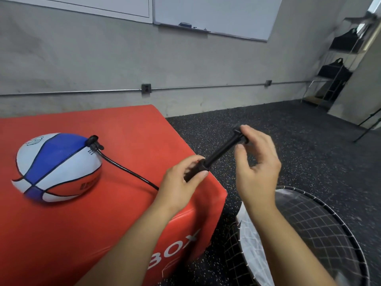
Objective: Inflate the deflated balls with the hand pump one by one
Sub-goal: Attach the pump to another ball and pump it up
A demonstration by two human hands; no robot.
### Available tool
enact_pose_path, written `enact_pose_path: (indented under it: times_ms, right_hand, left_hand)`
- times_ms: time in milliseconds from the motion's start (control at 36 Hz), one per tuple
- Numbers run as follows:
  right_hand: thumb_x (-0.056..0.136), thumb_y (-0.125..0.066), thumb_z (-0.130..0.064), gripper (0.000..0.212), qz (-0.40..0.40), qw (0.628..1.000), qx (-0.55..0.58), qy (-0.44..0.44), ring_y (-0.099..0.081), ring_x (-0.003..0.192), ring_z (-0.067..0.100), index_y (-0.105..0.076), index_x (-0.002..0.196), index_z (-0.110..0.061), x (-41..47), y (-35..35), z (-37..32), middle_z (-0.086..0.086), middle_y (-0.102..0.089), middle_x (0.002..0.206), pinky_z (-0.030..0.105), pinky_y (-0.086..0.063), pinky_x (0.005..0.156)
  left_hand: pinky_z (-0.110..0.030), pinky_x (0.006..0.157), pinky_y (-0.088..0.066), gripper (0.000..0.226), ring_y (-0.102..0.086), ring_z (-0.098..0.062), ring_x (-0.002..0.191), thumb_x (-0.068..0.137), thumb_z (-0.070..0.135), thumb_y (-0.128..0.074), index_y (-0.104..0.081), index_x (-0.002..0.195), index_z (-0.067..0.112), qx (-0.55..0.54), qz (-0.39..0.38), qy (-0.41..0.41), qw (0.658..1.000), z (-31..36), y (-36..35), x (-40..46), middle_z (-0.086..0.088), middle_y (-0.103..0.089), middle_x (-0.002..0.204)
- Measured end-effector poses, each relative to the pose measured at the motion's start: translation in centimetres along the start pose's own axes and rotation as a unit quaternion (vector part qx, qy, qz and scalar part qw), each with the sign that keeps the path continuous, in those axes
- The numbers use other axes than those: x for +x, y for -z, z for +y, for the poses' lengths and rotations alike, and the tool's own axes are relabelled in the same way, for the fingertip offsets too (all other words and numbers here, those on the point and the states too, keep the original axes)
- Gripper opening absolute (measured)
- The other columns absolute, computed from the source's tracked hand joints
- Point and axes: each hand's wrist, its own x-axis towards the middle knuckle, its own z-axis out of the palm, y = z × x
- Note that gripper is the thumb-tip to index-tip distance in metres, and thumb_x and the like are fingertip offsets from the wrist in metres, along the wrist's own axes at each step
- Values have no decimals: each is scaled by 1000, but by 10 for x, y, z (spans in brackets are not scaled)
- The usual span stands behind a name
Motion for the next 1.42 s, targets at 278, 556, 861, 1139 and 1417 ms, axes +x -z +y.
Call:
enact_pose_path:
  times_ms: [278,556,861,1139,1417]
  right_hand:
    - [92,-63,-3,41,-89,996,-11,-1,-61,127,16,-71,130,-15,-26,-35,11,-2,-65,131,50,-51,106]
    - [99,-67,-4,31,-127,992,-1,-4,-60,125,8,-71,128,-15,-38,-37,4,-2,-65,131,25,-48,104]
    - [102,-60,1,33,30,998,44,-19,-64,123,18,-70,125,-20,6,2,-7,-2,-68,126,41,-52,106]
    - [103,-58,0,35,43,998,49,1,-61,129,19,-67,131,-20,10,8,-14,-5,-65,131,44,-51,109]
    - [91,-59,10,47,-83,996,20,11,-58,132,13,-69,132,-12,-19,-30,-5,2,-64,134,43,-47,112]
  left_hand:
    - [-27,94,-54,36,-73,-7,104,95,13,-76,-67,117,42,-45,15,11,999,-2,7,5,13,-78,107]
    - [-18,92,-52,41,-73,-7,106,98,7,-71,-65,122,40,-67,15,19,997,7,11,-1,13,-78,111]
    - [-19,93,-50,32,-71,-8,103,95,18,-75,-70,119,37,-28,-19,25,999,13,2,-11,13,-77,106]
    - [-27,97,-53,29,-71,-11,106,94,28,-72,-68,121,36,-33,-32,13,999,8,4,-9,9,-77,109]
    - [-13,87,-49,33,-71,-3,100,97,7,-72,-67,119,31,-78,-7,38,996,8,17,-7,9,-78,105]
